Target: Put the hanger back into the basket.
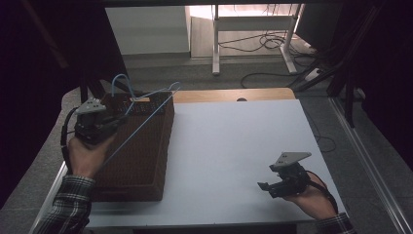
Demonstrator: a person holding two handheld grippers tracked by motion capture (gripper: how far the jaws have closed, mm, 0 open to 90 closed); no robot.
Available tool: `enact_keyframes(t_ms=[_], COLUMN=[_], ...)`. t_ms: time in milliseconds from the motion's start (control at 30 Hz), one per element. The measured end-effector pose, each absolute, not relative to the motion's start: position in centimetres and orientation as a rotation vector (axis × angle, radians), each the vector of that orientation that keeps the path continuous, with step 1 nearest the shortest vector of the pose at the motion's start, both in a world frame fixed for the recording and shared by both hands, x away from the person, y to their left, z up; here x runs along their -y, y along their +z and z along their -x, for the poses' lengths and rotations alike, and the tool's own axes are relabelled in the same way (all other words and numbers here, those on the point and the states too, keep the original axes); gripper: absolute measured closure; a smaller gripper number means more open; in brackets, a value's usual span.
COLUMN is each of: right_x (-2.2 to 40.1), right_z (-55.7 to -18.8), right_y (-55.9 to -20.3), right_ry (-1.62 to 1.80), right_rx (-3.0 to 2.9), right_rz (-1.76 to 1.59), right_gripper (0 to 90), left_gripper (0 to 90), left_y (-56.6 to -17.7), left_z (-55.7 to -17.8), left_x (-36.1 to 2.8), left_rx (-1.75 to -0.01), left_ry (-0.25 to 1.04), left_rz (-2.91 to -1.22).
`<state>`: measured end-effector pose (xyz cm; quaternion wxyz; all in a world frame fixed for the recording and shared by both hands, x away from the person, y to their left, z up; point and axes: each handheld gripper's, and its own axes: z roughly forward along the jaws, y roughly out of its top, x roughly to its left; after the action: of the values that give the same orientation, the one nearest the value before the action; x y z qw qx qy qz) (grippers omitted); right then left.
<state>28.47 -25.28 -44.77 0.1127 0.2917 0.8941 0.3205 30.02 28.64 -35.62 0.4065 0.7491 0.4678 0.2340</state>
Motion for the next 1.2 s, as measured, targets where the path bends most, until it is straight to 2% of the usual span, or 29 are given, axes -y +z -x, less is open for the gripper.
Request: enact_keyframes(t_ms=[367, 800, 1200], right_x=[25.2, 25.3, 24.9], right_z=[-28.6, -28.6, -28.6], right_y=[-45.2, -45.4, -45.7], right_ry=[0.923, 0.911, 0.897], right_rx=[-2.640, -2.653, -2.671], right_rz=[-0.864, -0.861, -0.846], right_gripper=[25.5, 25.5, 25.6], left_gripper=[87.5, 87.5, 87.5], left_y=[-37.9, -41.6, -43.3], left_z=[-29.5, -30.0, -30.5], left_x=[-32.1, -33.2, -33.2], left_rx=[-1.235, -1.245, -1.263], left_ry=[0.621, 0.577, 0.531], left_rz=[-1.842, -1.842, -1.921])
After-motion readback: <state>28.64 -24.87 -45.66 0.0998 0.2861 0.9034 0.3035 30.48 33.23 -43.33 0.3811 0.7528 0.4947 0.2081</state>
